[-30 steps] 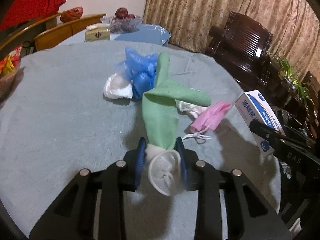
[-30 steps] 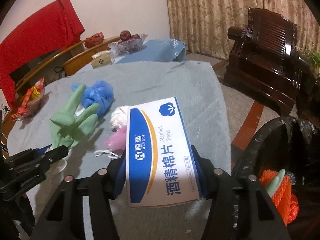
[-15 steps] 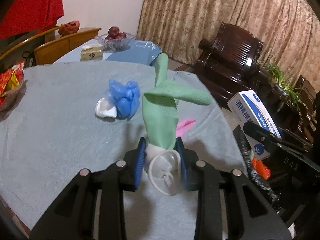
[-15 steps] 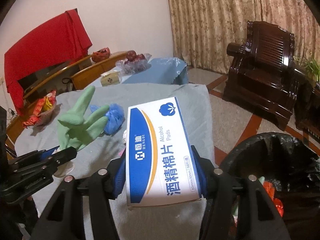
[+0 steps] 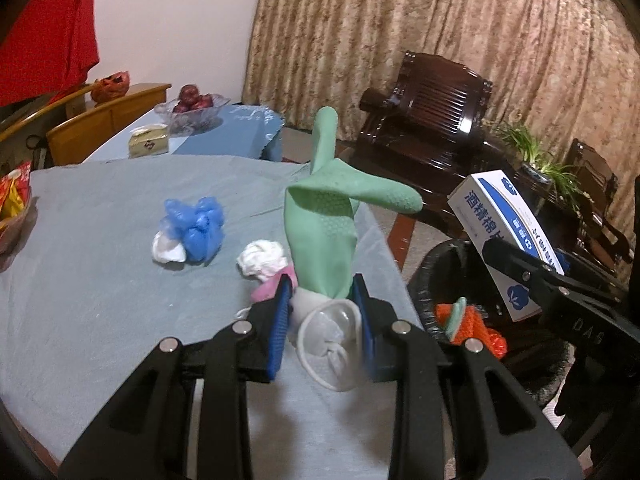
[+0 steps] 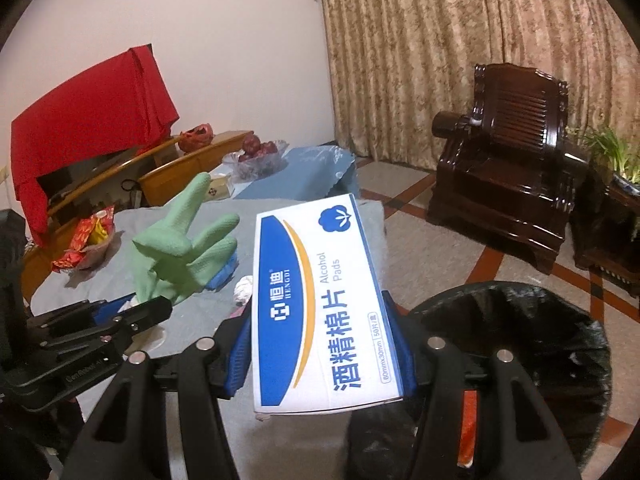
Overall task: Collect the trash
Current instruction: 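Carry the box in the right tool while the left tool carries the glove over the bin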
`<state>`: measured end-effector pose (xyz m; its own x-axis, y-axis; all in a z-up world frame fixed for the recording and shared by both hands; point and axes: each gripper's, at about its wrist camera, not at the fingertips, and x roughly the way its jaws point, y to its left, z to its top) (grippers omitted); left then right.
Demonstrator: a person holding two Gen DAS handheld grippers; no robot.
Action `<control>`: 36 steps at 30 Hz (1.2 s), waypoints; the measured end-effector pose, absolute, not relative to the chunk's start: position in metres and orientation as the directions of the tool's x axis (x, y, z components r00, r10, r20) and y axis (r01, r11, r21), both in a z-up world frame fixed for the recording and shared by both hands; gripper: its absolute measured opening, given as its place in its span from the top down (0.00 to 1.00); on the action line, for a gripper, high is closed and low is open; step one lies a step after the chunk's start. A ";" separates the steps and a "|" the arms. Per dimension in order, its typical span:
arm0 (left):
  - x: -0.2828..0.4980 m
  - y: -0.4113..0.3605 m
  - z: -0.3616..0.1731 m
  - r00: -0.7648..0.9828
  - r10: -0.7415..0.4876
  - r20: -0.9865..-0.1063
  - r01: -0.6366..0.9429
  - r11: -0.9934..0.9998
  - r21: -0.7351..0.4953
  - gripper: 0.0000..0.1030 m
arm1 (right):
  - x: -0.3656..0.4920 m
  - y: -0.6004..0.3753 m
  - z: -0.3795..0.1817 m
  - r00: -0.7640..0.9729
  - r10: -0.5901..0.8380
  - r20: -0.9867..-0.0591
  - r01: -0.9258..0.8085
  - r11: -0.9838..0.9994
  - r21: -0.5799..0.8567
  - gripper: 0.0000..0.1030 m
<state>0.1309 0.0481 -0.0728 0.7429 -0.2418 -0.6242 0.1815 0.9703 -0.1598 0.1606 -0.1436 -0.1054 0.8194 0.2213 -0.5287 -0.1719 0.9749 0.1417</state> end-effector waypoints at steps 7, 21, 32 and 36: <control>0.125 0.017 -0.066 0.735 -0.290 -0.613 0.243 0.957 -0.161 0.72 | 0.143 -0.177 -0.096 0.842 0.178 -0.508 -0.129 0.983 0.132 0.45; 0.122 -0.064 -0.070 0.680 -0.410 -0.608 0.399 0.902 -0.162 0.72 | 0.119 -0.256 -0.101 0.854 0.022 -0.520 0.045 0.992 0.115 0.45; 0.135 -0.115 -0.091 0.621 -0.461 -0.634 0.474 0.865 -0.165 0.72 | 0.116 -0.305 -0.116 0.832 -0.074 -0.550 0.151 0.984 0.096 0.45; 0.142 -0.127 -0.101 0.609 -0.464 -0.643 0.482 0.861 -0.165 0.72 | 0.120 -0.315 -0.124 0.822 -0.087 -0.563 0.163 0.983 0.087 0.45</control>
<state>0.1416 -0.1268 -0.1006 0.6088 -0.4642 -0.6434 0.4819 0.8606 -0.1648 0.1205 -0.3155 -0.1243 0.8217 -0.0866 -0.5633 0.1634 0.9827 0.0874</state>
